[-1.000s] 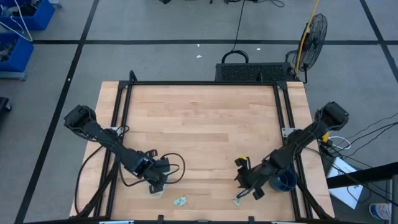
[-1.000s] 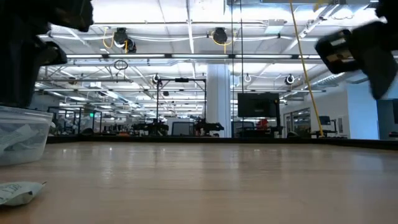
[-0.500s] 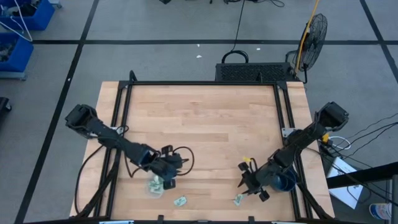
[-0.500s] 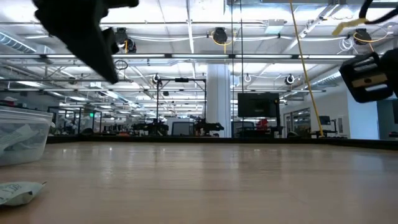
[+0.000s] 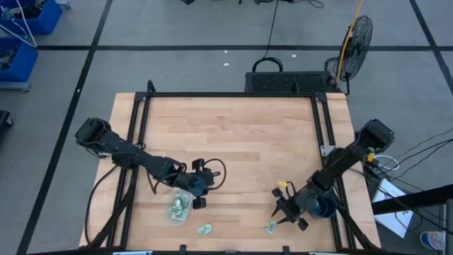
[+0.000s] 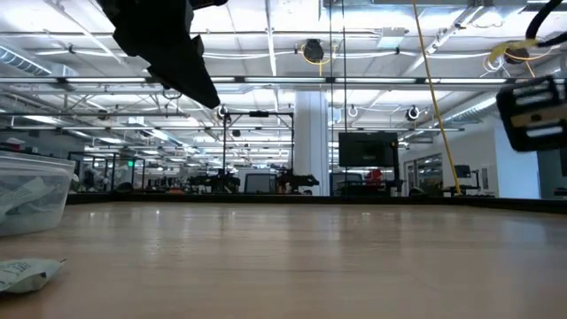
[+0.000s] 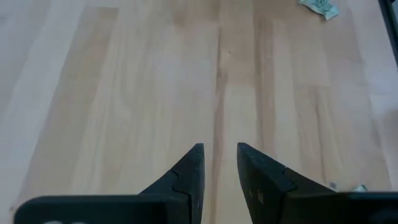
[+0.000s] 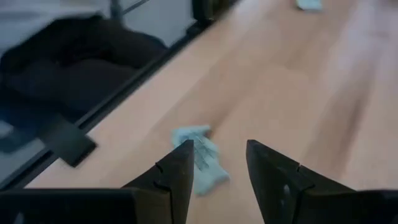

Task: Pick and place Stevia / Truvia into bins
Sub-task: Put the stevia packet into the transparent container

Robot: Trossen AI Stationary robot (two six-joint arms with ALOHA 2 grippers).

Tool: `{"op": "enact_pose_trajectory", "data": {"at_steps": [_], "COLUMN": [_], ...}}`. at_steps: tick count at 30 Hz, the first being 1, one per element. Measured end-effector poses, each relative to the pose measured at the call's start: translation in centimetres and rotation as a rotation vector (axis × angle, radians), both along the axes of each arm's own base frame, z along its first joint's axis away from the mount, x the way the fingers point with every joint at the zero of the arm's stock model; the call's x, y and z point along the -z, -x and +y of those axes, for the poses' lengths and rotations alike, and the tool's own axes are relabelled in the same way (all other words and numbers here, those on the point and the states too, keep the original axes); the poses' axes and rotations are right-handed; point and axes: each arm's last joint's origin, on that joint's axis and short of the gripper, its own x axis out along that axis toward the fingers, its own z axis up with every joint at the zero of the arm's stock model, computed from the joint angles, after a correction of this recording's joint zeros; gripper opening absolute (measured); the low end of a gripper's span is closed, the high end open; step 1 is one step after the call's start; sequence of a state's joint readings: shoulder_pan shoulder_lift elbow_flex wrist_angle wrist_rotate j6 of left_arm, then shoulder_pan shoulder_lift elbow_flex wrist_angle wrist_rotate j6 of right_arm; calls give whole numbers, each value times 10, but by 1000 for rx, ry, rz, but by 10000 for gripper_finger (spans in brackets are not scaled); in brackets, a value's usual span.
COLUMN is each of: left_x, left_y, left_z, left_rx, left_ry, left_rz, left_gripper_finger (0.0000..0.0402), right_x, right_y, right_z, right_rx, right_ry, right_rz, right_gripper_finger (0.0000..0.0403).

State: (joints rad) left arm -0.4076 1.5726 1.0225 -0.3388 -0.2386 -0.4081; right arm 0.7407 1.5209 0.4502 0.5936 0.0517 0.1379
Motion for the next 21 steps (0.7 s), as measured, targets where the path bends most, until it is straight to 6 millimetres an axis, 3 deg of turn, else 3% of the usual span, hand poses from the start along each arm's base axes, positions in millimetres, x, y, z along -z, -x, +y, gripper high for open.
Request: {"op": "enact_pose_trajectory", "data": {"at_steps": [7,13,17,21], "left_x": [0,0,0,0], "left_y": [-4,-6,-7,-7], "left_z": [11,16,19,19], "left_rx": [-15,-27,-23,-23], "left_ry": [-18,-20,-30,-25], "left_rz": [-1,0,0,2], "left_gripper_finger": [99,99,99,99], "right_x": [-14,-4,-1,8], "right_y": [-13,-17,-39,-58], "right_z": [10,14,30,43], "right_rx": [-78,-77,-156,-231], "right_ry": [70,21,4,125], "right_rz": [-123,-97,-113,49], "right_gripper_finger": [139,139,139,139]}}
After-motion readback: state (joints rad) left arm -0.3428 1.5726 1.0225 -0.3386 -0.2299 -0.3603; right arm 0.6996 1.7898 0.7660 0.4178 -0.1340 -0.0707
